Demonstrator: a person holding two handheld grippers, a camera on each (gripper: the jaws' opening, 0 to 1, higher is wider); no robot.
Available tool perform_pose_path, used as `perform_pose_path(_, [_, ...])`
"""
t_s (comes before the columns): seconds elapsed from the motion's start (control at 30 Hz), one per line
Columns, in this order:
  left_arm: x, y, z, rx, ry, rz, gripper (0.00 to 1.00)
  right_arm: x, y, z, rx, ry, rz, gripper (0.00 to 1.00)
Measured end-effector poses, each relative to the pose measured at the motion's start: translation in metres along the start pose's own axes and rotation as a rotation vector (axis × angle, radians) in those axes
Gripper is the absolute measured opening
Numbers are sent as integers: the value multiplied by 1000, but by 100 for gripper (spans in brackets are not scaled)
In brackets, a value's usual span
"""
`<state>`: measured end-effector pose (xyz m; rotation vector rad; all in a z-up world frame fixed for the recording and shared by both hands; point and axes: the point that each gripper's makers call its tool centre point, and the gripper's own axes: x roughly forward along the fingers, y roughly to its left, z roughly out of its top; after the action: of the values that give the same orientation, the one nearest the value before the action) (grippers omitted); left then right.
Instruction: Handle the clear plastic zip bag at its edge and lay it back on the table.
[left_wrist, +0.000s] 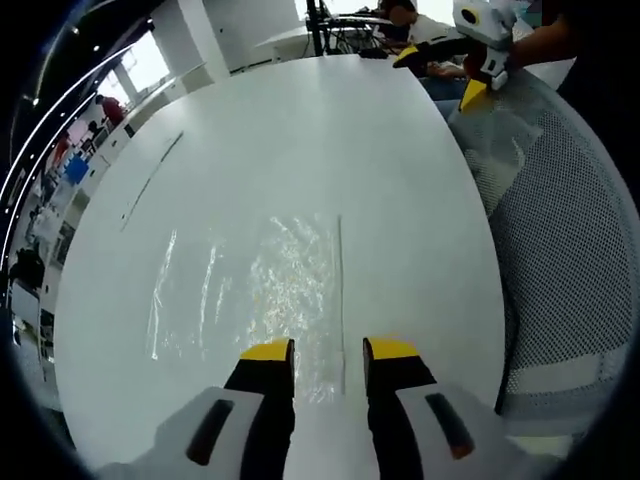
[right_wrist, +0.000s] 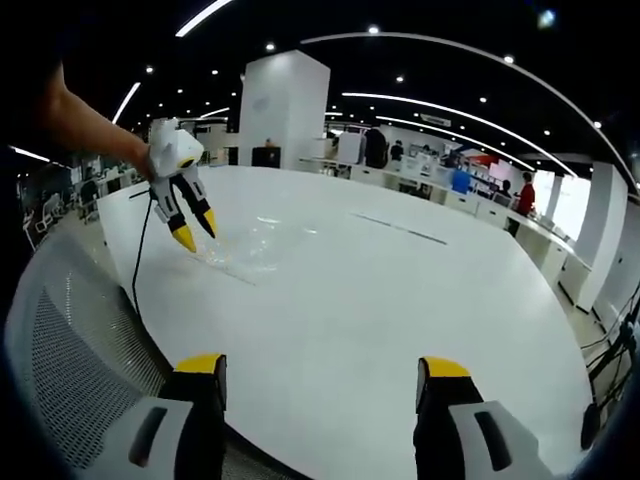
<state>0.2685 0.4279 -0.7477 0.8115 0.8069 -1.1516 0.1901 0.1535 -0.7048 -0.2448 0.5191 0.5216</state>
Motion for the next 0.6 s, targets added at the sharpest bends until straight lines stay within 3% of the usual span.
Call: perform_pose_path(0.6, [9,0,-27,-4,54,-4,17,0,2,-2,-8,14,1,77])
